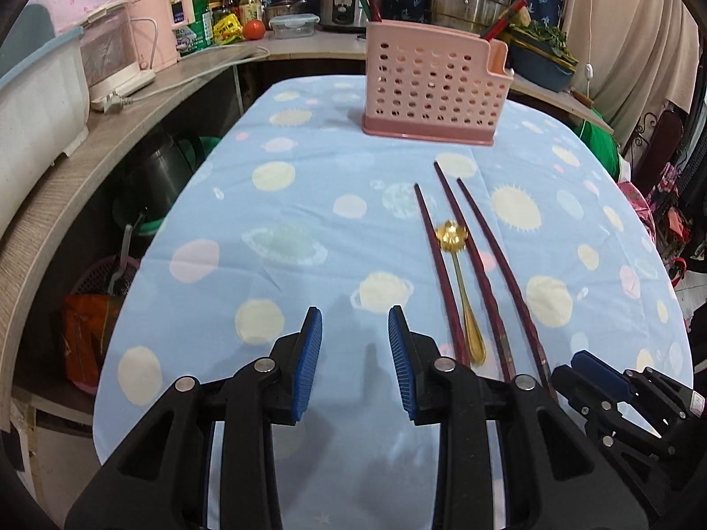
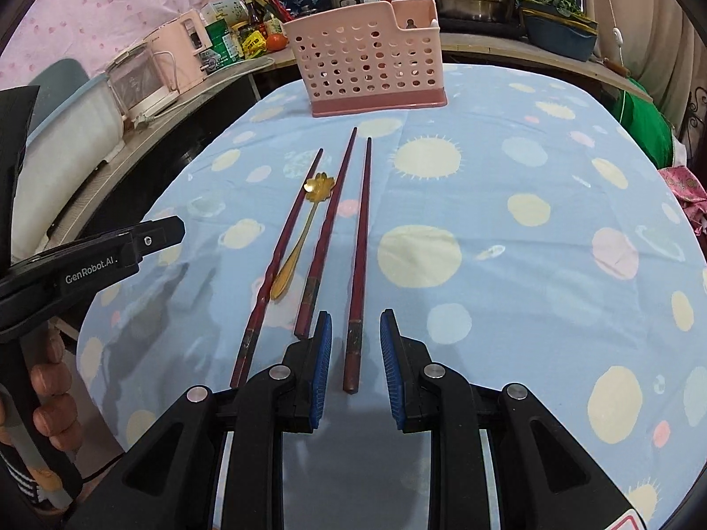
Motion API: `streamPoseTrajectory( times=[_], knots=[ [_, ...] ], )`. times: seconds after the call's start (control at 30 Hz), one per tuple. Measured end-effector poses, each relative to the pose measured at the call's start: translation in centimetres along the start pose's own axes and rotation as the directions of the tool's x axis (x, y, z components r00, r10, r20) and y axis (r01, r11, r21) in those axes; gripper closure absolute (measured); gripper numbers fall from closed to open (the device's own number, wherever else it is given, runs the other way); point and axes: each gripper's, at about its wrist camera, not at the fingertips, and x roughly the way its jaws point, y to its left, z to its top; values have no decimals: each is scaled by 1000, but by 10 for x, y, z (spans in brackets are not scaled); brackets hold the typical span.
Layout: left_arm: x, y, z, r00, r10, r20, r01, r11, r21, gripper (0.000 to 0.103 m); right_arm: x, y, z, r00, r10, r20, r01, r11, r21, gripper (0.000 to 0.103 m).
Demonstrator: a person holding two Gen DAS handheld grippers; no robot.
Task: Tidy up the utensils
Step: 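Move both open tools back down toward the dark-red chopsticks, then grasp a dark-red chopstick with the right tool while the left tool grasps another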
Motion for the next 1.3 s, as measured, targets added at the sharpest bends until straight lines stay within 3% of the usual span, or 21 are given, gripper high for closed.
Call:
streamPoseTrajectory(
  times=[0.27, 0.53, 0.7, 1.3],
  knots=[
    [3, -7, -19, 999, -22, -39, 23, 1000, 14, 68, 8, 1, -6, 1000, -20, -5, 20, 1000, 0, 80],
    [6, -16, -28, 998, -35, -57, 37, 999, 34, 64, 10, 0, -11, 999, -51, -1, 51, 999, -11, 92],
    [3, -23, -33, 998, -40, -49, 43, 998, 53, 50, 8, -7, -12, 999, -46, 0, 46, 999, 16, 96],
    [12, -46, -49, 990, -92, -107, 101, 991, 88, 50, -2, -21, -20, 999, -45, -3, 46, 997, 68, 96]
  ],
)
